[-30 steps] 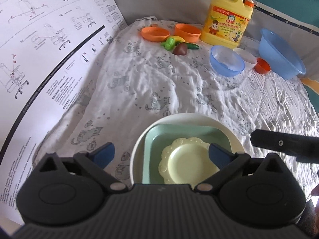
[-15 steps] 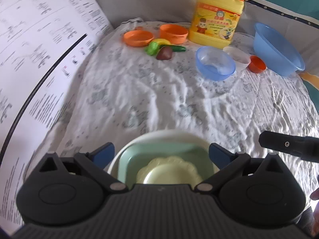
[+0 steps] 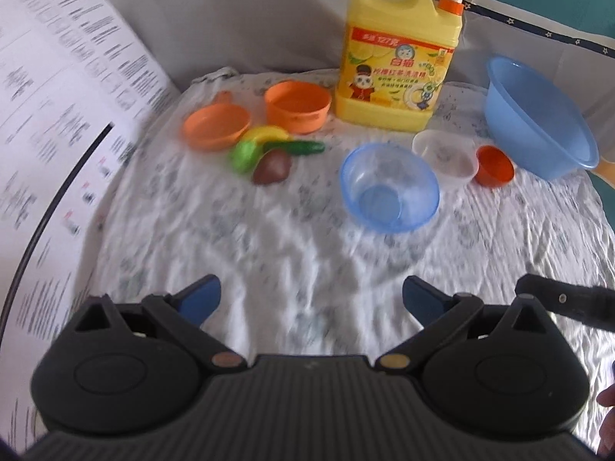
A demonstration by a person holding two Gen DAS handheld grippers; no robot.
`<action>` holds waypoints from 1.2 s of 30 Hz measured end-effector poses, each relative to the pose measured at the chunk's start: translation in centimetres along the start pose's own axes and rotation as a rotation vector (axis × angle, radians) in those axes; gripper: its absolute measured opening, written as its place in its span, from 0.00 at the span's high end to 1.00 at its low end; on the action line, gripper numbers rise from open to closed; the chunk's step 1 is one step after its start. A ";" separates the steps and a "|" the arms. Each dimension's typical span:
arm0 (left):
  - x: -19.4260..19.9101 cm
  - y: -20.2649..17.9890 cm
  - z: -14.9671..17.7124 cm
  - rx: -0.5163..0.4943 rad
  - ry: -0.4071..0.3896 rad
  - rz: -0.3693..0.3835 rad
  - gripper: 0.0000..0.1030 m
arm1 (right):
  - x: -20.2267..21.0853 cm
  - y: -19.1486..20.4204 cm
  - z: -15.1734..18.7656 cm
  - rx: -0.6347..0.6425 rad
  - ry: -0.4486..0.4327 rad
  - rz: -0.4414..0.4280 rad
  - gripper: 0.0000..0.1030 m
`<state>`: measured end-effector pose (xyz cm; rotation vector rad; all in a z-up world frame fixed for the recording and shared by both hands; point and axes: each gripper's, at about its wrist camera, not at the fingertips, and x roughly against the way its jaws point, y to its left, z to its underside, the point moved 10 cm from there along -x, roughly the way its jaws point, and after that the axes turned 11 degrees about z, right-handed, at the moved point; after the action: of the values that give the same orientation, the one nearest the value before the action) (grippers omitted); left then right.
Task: Organize plates and bowls
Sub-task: 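Move both tools over to the blue plastic bowl, then close the right tool on the blue bowl rim while the left tool grips it too, then carry the blue bowl with both tools beside the plate stack and lower it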
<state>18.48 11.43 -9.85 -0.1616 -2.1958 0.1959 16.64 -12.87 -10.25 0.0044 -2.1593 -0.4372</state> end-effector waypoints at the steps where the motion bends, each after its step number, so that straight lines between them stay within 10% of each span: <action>1: -0.6 -0.2 -0.7 -0.008 0.000 -0.010 0.00 | -0.5 0.0 -0.8 -0.010 -0.001 0.002 0.00; 9: -6.0 -0.9 -4.1 0.006 0.027 -0.032 0.00 | -4.8 1.4 -5.1 -0.037 0.003 -0.004 0.07; 19: -9.6 -0.3 -5.4 0.039 0.029 -0.025 0.10 | -9.5 3.7 -6.3 -0.009 0.052 -0.017 0.38; 29: -11.2 -1.7 -5.7 0.007 0.032 0.050 0.71 | -12.0 6.1 -5.4 0.015 0.097 -0.060 0.83; 36: -10.7 -2.7 -5.0 -0.013 0.040 0.048 0.76 | -11.0 6.3 -5.0 0.030 0.073 -0.054 0.87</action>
<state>28.67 7.20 -14.77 -0.2241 -2.1553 0.2031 28.10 -6.67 -14.35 0.0945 -2.0975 -0.4291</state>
